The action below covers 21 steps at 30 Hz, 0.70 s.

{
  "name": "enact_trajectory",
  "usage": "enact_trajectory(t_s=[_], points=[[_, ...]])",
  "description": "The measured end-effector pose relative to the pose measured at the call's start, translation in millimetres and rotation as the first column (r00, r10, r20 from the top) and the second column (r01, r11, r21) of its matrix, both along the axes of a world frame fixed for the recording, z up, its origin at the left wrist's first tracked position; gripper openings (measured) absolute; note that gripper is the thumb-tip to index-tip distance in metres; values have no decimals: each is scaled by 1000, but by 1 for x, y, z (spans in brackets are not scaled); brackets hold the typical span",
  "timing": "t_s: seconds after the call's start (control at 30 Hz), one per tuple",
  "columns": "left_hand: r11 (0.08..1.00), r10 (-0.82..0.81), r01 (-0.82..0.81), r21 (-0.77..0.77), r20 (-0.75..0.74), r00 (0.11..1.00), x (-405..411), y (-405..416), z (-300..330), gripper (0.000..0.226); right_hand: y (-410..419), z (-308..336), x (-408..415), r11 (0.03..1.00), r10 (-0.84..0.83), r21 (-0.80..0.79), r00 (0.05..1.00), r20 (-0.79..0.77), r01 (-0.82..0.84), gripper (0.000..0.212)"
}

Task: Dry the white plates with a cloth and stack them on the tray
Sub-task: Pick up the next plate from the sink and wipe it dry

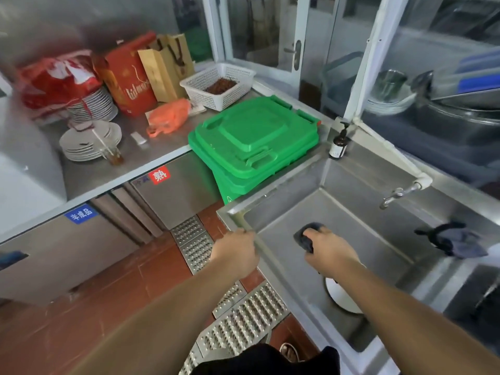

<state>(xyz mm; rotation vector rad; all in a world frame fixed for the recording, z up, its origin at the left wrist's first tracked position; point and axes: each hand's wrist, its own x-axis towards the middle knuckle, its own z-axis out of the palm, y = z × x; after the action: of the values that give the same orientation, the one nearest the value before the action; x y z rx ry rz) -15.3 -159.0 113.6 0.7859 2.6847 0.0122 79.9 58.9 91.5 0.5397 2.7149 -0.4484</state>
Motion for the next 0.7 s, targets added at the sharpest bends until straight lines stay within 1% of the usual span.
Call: enact_trajectory(t_s=[0.17, 0.3, 0.4, 0.53, 0.63, 0.7], points=[[997, -72, 72, -17, 35, 997, -32, 46, -8, 30, 33, -12, -13, 997, -71, -40, 997, 34, 73, 46], [983, -173, 177, -39, 93, 981, -61, 81, -28, 38, 51, -28, -18, 979, -186, -74, 979, 80, 192, 46], [961, -266, 272, -46, 114, 957, -86, 109, -47, 35, 61, -38, -25, 952, -289, -80, 954, 83, 295, 46], [915, -390, 401, -41, 163, 907, -126, 140, -65, 29, 71, -46, -40, 888, -453, -57, 889, 67, 457, 41], [878, -469, 478, 12, 217, 856, -155, 161, -74, 27, 73, -49, -48, 824, -559, -59, 825, 84, 564, 42], [855, -509, 517, 27, 228, 830, -172, 173, -78, 28, 72, -51, -52, 772, -627, -66, 775, 79, 632, 43]])
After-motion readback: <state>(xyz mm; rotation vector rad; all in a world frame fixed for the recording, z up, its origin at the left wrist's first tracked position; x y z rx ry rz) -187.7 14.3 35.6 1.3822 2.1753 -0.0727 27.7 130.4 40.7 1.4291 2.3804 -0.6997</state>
